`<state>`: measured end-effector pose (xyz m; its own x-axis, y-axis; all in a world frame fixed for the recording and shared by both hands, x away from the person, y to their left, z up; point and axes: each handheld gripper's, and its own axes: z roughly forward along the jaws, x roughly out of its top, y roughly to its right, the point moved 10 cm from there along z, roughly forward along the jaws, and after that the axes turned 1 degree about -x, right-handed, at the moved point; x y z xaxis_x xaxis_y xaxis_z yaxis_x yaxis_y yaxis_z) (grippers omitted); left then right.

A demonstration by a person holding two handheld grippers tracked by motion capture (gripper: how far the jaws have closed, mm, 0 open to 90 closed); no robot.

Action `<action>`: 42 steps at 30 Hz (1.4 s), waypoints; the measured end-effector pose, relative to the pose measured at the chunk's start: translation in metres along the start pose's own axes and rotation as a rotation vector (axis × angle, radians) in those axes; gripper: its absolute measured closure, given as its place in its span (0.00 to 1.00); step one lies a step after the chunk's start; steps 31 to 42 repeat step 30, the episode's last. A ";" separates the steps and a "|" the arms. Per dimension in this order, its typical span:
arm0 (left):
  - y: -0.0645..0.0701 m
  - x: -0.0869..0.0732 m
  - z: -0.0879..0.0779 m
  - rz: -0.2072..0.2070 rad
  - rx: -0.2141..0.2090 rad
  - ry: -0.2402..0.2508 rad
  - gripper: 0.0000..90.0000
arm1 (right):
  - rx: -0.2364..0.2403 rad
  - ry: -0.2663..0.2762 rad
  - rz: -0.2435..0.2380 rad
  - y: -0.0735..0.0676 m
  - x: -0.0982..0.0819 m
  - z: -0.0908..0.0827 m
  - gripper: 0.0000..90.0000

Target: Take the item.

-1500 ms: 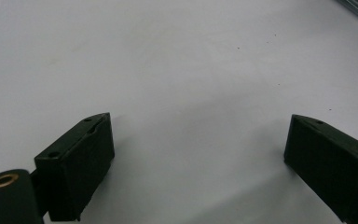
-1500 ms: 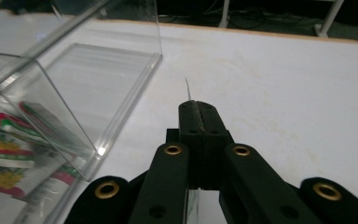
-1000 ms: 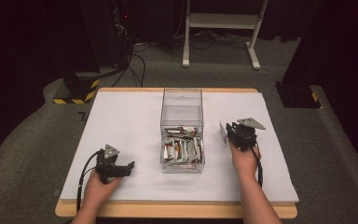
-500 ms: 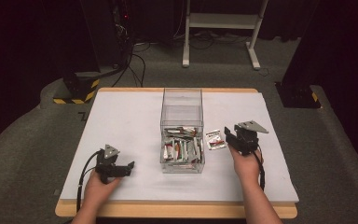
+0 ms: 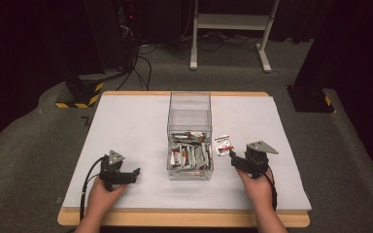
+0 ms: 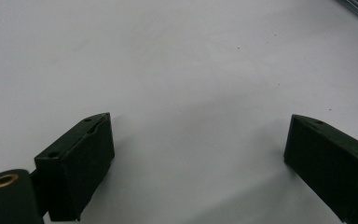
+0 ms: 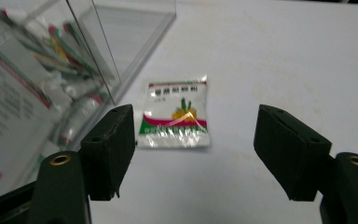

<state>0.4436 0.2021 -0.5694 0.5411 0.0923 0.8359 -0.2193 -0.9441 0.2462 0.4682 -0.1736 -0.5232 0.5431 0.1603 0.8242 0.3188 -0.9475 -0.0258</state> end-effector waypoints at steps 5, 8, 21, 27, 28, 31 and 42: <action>0.000 0.000 0.000 0.001 0.000 0.000 0.09 | -0.035 -0.072 -0.012 0.007 -0.030 0.002 0.30; 0.000 0.000 0.000 -0.002 0.001 0.002 0.09 | -0.045 -0.121 -0.013 0.012 -0.045 0.004 0.26; 0.000 0.000 0.000 0.001 -0.001 0.000 0.09 | -0.064 -0.168 -0.042 0.013 -0.056 0.008 0.18; 0.000 0.000 0.000 0.000 -0.001 0.000 0.09 | -0.071 -0.173 -0.032 0.014 -0.056 0.008 0.16; 0.000 0.000 0.000 -0.001 -0.001 0.000 0.09 | -0.069 -0.174 -0.035 0.015 -0.056 0.008 0.16; 0.000 0.000 0.000 -0.001 -0.001 0.000 0.09 | -0.071 -0.173 -0.037 0.014 -0.056 0.008 0.16; 0.000 0.000 0.000 -0.001 -0.001 0.000 0.09 | -0.071 -0.173 -0.037 0.014 -0.056 0.008 0.16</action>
